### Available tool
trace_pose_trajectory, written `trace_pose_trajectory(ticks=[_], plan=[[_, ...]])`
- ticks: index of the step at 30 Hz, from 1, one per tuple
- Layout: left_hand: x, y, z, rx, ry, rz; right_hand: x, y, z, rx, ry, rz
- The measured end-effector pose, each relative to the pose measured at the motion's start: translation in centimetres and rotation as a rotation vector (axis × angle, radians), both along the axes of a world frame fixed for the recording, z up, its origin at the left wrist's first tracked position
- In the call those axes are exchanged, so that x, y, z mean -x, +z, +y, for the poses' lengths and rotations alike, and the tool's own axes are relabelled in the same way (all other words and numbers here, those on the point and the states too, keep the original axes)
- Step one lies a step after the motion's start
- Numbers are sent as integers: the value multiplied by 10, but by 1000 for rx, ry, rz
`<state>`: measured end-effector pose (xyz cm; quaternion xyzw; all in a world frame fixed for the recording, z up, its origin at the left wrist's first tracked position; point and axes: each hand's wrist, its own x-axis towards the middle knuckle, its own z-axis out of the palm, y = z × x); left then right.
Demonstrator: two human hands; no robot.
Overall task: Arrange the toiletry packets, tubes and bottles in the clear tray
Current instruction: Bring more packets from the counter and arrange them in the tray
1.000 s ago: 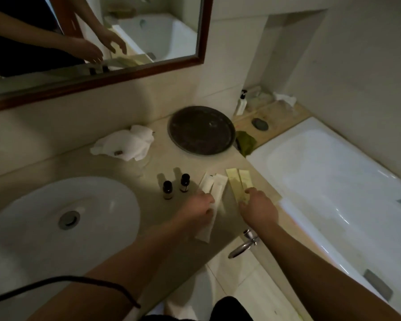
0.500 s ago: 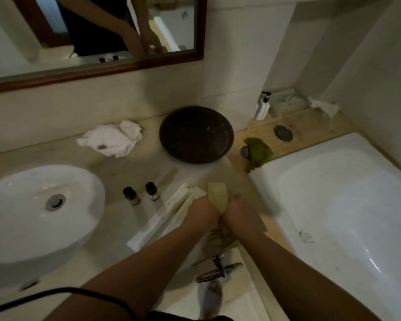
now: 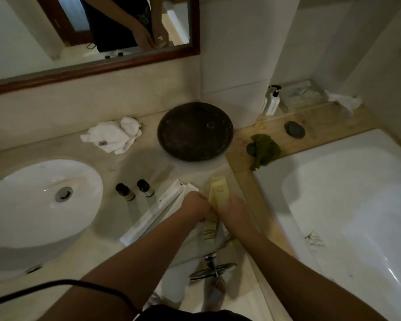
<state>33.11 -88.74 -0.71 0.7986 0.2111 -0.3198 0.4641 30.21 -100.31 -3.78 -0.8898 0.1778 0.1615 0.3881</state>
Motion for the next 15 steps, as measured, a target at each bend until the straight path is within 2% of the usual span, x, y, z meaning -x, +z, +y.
trace_pose_trajectory(ticks=[3, 7, 15], plan=[[5, 15, 13, 109, 103, -1, -4, 15, -2, -95, -106, -58], [7, 43, 55, 192, 178, -87, -10, 55, 23, -248, -48, -179], [59, 88, 225, 386, 509, -286, 16, 132, 192, -355, 222, -249]])
